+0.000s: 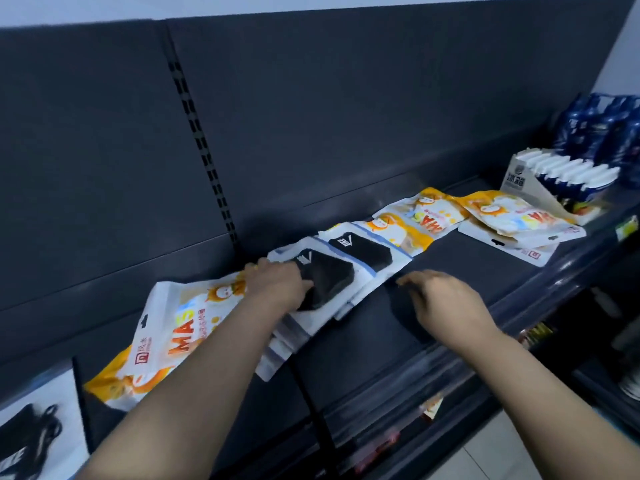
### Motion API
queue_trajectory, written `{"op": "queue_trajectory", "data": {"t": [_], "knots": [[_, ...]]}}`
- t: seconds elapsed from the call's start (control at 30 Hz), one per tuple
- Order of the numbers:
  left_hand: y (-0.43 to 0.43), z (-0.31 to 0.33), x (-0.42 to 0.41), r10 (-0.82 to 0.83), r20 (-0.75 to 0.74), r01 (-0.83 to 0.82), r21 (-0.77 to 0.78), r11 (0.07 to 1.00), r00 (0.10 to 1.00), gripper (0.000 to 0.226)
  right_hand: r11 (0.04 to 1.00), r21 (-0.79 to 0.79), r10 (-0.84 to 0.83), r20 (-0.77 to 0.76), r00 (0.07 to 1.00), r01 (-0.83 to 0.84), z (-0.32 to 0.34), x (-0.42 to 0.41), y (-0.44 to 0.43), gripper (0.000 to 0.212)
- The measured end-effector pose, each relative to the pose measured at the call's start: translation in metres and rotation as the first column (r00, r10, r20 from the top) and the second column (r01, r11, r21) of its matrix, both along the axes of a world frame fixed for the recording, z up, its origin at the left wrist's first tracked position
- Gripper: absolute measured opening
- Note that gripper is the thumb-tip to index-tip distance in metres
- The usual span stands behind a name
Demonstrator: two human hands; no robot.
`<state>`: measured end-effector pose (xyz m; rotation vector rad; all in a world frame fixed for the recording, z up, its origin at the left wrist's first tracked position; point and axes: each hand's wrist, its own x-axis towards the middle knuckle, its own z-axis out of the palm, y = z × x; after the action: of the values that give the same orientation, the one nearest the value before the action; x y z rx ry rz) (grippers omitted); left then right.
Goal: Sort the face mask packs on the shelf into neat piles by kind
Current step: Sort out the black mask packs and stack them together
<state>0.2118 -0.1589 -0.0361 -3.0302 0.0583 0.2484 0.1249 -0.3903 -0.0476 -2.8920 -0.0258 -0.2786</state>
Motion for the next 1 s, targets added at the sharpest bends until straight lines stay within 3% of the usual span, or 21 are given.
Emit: {"op": "queue_trajectory", "data": {"t": [0.07,0.13,0.3,0.4,0.47,0.53,0.6,0.67,0.77,0.87,0.93,1.0], "knots": [[-0.008,-0.002,0.001,-0.127,0.036,0.125,0.051,0.991,0.991,0.055,1.000,0.014,0.015,0.019,1.000,-0.015,0.005,0.021,0.006,0.036],[-0.014,0.003,0.004,-0.198,0.078,0.198,0.003,0.980,0.977,0.065,0.999,0.019,0.046,0.025,0.999,-0.047,0.008,0.042,0.012,0.035],[-0.010,0.010,0.027,-0.080,-0.071,0.074,-0.089,0.993,0.994,0.089,0.994,-0.017,0.110,0.009,0.994,-0.109,0.006,0.084,0.016,0.041],[-0.015,0.010,0.032,-0.050,-0.054,0.047,-0.049,0.998,0.997,0.097,0.984,0.006,0.177,-0.003,0.984,-0.177,0.004,0.103,0.008,0.037],[-0.016,0.010,0.036,-0.015,-0.038,0.013,-0.066,0.998,0.999,0.095,0.978,0.020,0.207,-0.026,0.978,-0.206,0.004,0.117,0.001,0.036],[-0.016,0.011,0.034,0.039,-0.075,-0.053,-0.203,0.978,0.996,0.081,0.971,0.019,0.241,-0.050,0.969,-0.240,0.001,0.130,-0.009,0.038],[-0.013,0.013,0.030,0.115,-0.121,-0.159,-0.469,0.869,0.986,0.058,0.954,0.016,0.300,-0.059,0.952,-0.299,0.000,0.139,-0.020,0.039],[-0.007,0.018,0.024,0.199,-0.133,-0.234,-0.705,0.669,0.971,0.042,0.929,0.028,0.369,-0.033,0.929,-0.368,-0.002,0.147,-0.029,0.039],[0.002,0.025,0.017,0.399,-0.064,-0.298,-0.774,0.559,0.915,0.041,0.899,-0.011,0.437,-0.009,0.899,-0.437,0.006,0.154,-0.038,0.035],[0.007,0.031,0.005,0.575,0.019,-0.301,-0.837,0.456,0.818,0.040,0.889,-0.149,0.421,-0.104,0.901,-0.432,0.008,0.161,-0.039,0.026],[-0.001,0.033,-0.012,0.707,0.042,-0.230,-0.931,0.285,0.706,0.034,0.868,-0.208,0.441,-0.096,0.892,-0.452,0.009,0.164,-0.037,0.024],[-0.007,0.035,-0.030,0.824,0.097,-0.129,-0.971,0.202,0.558,0.023,0.848,-0.155,0.508,-0.039,0.860,-0.508,0.008,0.172,-0.028,0.026]]}}
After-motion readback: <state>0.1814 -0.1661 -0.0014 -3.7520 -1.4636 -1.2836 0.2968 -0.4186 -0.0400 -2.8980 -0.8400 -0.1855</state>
